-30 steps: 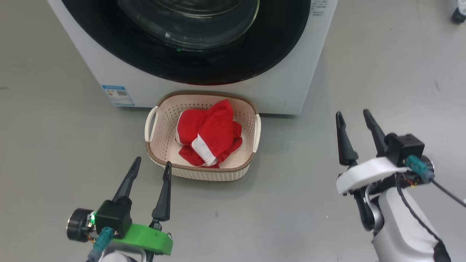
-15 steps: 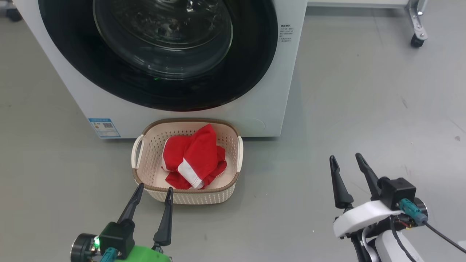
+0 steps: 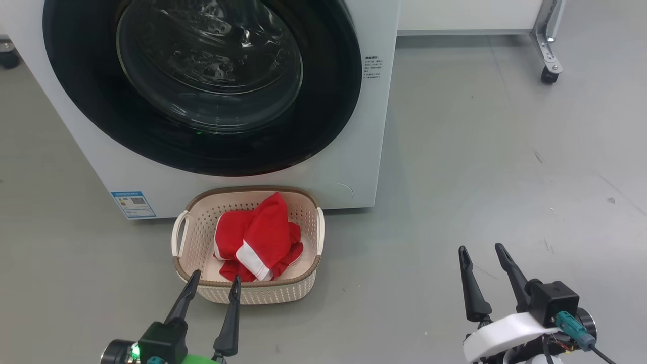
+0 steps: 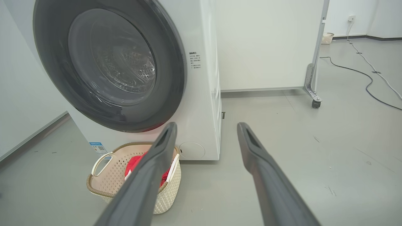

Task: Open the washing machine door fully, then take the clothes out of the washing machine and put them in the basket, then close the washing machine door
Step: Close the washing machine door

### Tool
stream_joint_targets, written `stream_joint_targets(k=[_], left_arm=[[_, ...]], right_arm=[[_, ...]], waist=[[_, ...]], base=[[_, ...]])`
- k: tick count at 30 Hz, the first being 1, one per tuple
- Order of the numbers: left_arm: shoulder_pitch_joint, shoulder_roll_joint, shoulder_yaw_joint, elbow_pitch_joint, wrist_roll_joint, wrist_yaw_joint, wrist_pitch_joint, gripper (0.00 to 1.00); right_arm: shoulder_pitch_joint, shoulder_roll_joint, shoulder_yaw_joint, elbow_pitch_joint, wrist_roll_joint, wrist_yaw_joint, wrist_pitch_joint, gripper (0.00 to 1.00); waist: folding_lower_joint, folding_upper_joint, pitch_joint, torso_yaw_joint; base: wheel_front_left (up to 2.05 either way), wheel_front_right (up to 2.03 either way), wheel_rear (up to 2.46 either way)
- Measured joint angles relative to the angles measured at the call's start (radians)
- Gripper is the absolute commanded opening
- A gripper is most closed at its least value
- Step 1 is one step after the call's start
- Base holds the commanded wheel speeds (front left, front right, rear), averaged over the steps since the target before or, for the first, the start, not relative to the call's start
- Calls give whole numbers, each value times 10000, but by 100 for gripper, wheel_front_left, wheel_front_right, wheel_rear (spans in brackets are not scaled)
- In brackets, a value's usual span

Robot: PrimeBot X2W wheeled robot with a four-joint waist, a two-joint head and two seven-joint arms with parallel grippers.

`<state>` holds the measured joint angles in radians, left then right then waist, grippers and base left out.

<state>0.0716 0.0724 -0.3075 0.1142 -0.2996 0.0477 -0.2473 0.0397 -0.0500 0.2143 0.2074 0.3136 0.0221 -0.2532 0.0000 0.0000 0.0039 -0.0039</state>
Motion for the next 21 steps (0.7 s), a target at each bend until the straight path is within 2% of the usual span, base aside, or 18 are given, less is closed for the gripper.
stream_joint_targets(k=[4, 21], left_arm=[[12, 2, -40, -98, -88, 0, 82, 100], [212, 33, -71, -334, -88, 86, 263, 100]], right_arm=[[277, 13, 0, -249, -6, -146, 0, 100], [775, 42, 107, -907, -71, -267, 0, 100]], waist=[[0, 0, -41, -33], [0, 0, -11, 0]], base=[[0, 0, 0], [0, 0, 0]])
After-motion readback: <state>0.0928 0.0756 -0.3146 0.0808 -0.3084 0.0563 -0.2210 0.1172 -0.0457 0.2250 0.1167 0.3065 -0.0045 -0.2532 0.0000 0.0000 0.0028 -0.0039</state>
